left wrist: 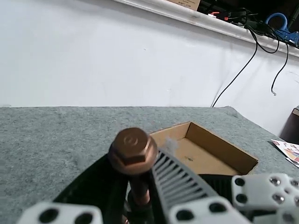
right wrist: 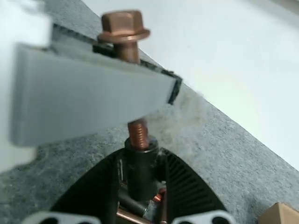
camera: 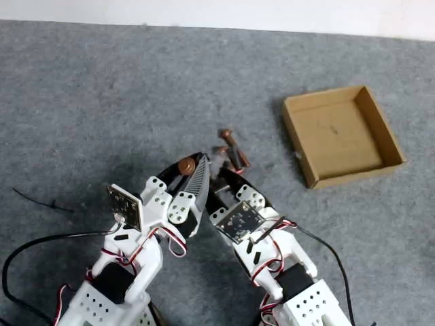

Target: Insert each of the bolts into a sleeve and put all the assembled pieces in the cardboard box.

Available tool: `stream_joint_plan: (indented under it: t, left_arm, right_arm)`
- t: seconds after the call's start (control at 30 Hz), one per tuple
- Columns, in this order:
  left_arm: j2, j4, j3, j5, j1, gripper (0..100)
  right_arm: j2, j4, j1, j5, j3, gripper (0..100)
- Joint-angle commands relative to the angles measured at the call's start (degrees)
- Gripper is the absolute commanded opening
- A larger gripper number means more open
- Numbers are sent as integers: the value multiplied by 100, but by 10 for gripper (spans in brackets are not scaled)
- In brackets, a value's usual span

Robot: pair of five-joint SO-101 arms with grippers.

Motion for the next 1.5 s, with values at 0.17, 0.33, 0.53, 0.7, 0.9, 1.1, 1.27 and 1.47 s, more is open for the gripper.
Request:
stream_joint_plan:
  t: [0.17,0.33,0.53,0.7,0.9,1.1,1.27,1.47]
  left_arm:
    - [1165,62,-426,-53,-154,5]
    - [3336,-791,-980,-35,-154,5]
    - [3916,-1371,-989,-35,-198,5]
    - [3925,-1371,-980,-53,-198,5]
    - [3934,-1371,-971,-18,-198,193]
    - [3925,-1398,-857,712,-251,430]
    - [3916,-1477,-1033,1415,-840,411]
    - [3908,-1486,-1262,2365,-1420,400]
  right_arm:
    - [-136,-31,31,44,655,5]
    - [-127,-31,57,44,655,5]
    - [-127,-31,57,44,655,5]
    - [-127,-31,66,44,646,5]
    - [-127,-22,66,44,637,5]
    - [-127,-22,66,44,620,5]
    - [-154,-31,242,44,620,5]
    - [-154,-31,242,44,620,5]
